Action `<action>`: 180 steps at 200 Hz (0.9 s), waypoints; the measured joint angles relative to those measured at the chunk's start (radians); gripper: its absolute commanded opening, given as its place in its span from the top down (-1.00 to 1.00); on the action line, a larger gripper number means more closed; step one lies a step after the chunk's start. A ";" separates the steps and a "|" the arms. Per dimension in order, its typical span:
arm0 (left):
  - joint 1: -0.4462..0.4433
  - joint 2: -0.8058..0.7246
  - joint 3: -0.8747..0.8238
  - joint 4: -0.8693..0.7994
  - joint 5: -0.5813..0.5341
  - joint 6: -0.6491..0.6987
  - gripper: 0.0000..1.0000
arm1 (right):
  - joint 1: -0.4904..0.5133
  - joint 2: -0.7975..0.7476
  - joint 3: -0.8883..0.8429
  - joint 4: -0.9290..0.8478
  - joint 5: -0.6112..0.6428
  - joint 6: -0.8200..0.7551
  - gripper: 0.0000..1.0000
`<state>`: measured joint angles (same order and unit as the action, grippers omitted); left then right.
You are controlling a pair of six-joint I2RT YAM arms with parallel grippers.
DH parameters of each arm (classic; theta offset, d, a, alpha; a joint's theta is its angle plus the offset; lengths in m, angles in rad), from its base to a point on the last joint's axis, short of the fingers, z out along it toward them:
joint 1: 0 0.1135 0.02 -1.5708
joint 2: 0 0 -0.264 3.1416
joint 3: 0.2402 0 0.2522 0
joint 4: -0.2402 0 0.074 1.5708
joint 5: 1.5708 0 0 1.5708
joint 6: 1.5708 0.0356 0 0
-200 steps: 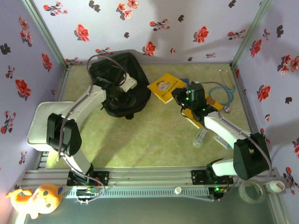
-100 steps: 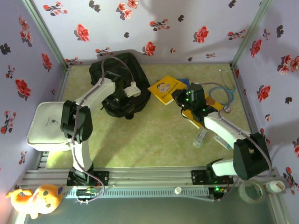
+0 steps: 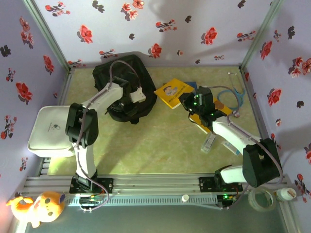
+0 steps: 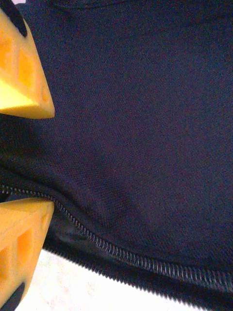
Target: Pack the student bag
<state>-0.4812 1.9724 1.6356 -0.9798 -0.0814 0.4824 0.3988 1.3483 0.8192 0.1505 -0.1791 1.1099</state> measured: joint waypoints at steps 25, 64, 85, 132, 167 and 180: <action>-0.005 0.042 0.014 -0.004 -0.027 0.000 0.01 | 0.000 0.000 0.000 0.000 0.000 0.000 0.81; -0.014 0.055 0.021 -0.019 -0.038 0.023 -0.30 | -0.002 0.000 -0.003 0.000 0.000 0.000 0.80; -0.018 0.055 0.024 -0.024 -0.041 0.034 -0.28 | -0.002 0.000 -0.003 0.000 0.000 0.000 0.80; -0.036 0.055 0.024 0.031 -0.148 0.058 0.17 | -0.002 0.000 -0.006 0.000 0.000 0.001 0.79; -0.045 0.031 0.003 0.099 -0.178 0.076 0.49 | -0.002 0.000 -0.015 0.000 0.000 0.001 0.79; -0.045 0.006 -0.003 0.111 -0.182 0.078 0.62 | -0.003 -0.002 -0.019 0.000 0.000 0.001 0.79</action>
<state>-0.5266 1.9781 1.6321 -0.8688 -0.2630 0.5606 0.3954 1.3468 0.8005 0.1501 -0.1787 1.1107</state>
